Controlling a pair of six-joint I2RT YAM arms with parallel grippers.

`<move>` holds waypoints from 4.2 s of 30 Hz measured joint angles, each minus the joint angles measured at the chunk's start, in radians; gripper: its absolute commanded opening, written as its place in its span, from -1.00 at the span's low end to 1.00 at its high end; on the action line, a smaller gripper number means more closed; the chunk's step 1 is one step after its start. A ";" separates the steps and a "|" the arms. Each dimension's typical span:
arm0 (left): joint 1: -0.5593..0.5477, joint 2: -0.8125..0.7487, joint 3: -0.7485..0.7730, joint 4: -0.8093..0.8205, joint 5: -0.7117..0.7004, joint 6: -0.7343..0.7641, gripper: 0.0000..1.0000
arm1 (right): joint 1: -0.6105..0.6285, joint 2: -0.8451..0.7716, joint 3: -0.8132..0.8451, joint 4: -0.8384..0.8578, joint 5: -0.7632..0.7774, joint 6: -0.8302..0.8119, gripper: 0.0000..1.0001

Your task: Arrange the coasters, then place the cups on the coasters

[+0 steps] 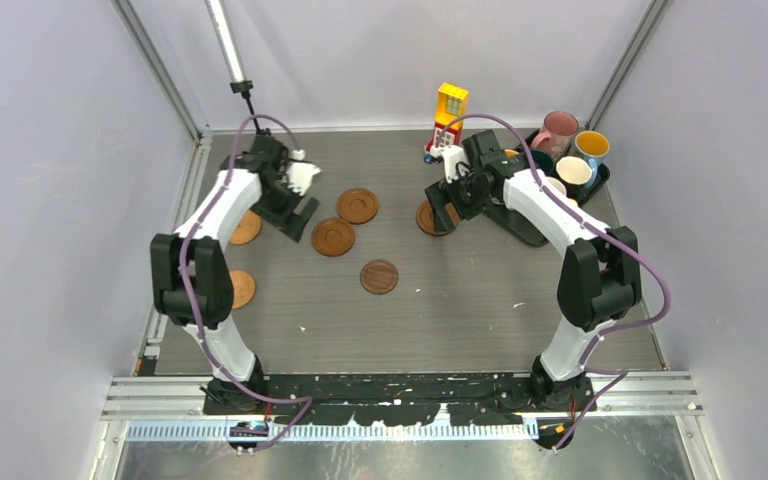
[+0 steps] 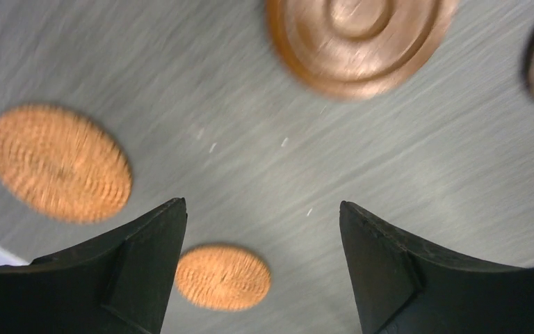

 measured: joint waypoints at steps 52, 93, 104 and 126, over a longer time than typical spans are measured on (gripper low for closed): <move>-0.153 0.436 0.311 0.157 -0.163 -0.163 0.38 | 0.034 0.045 -0.003 0.066 0.026 0.066 0.82; -0.606 0.221 -0.060 0.281 -0.079 -0.171 0.07 | -0.084 -0.032 -0.060 0.035 0.017 0.088 0.81; -0.524 0.041 -0.304 0.256 -0.081 -0.079 0.05 | -0.084 -0.049 -0.083 0.032 -0.003 0.085 0.81; -0.306 -0.052 -0.418 0.174 -0.105 0.043 0.16 | -0.027 0.002 -0.033 0.056 -0.024 0.116 0.80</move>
